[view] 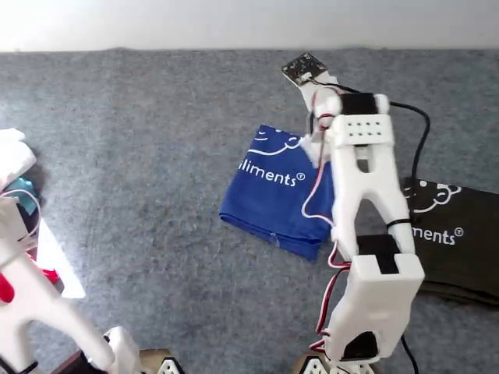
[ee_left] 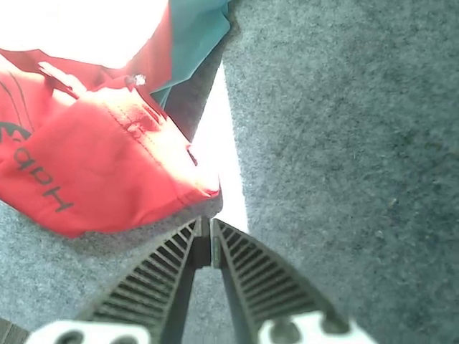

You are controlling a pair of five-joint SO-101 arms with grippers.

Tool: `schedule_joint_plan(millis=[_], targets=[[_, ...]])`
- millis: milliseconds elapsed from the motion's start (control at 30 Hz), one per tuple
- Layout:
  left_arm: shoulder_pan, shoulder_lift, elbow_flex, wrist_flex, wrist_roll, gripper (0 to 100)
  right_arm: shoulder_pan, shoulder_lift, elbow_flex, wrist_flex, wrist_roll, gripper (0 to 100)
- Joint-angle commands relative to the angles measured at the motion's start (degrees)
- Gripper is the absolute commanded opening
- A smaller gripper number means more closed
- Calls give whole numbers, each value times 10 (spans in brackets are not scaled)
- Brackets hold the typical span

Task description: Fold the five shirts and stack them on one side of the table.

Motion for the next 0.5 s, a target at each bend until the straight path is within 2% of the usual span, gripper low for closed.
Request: schedule_joint_plan(millis=[0, 67, 200, 267, 467], targets=[[3, -1, 22, -20, -11, 15, -23, -31, -20, 17, -251, 251], [3, -1, 45, -34, -30, 15, -36, -30, -18, 23, -348, 288], [3, -1, 58, -47, -36, 15, -66, -29, -18, 41, -469, 416], [3, -2, 57, -47, -37, 15, -75, -17, -11, 36, -505, 448], [1, -2, 57, -47, -37, 15, -83, 73, -10, -15, -565, 431]])
